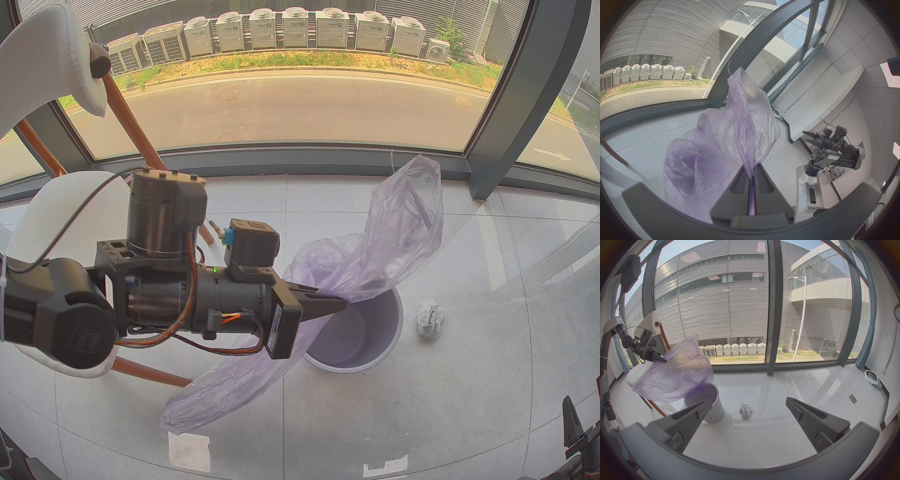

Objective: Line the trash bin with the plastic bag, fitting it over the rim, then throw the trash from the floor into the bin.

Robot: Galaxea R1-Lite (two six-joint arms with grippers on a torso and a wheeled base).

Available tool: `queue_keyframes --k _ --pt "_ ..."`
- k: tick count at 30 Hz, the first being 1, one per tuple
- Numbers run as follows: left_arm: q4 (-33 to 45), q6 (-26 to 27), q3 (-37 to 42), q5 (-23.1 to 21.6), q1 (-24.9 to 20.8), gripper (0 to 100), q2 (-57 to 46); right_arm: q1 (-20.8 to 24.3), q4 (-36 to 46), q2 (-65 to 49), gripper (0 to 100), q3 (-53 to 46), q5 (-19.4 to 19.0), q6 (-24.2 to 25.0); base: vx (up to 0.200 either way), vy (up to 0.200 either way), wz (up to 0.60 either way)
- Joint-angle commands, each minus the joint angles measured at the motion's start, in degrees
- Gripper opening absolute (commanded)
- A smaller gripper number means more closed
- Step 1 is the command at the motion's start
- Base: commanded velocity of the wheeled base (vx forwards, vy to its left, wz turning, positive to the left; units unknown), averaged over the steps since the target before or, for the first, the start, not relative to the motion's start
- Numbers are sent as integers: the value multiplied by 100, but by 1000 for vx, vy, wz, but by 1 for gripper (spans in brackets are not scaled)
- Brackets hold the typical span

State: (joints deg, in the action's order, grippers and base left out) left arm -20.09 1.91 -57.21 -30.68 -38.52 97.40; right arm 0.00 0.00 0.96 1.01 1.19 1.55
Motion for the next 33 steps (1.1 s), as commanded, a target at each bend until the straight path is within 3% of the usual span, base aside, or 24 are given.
queue_keyframes --k 1,9,15,24,33 --pt "-4 90 -1 45 73 0 288 0 0 -88 100 -101 -5 3 0 0 0" --pt "155 -24 -282 203 -384 0 121 0 0 -88 100 -101 -5 3 0 0 0" --pt "207 -7 -247 273 -340 0 297 0 9 -79 100 -101 -5 -5 0 0 0" --pt "-100 -51 -405 2137 -472 0 1176 0 70 -79 100 -84 -23 -58 0 0 0" --pt "-179 -16 -923 2277 -507 0 1457 0 -9 -88 100 -57 -146 -208 0 0 0"
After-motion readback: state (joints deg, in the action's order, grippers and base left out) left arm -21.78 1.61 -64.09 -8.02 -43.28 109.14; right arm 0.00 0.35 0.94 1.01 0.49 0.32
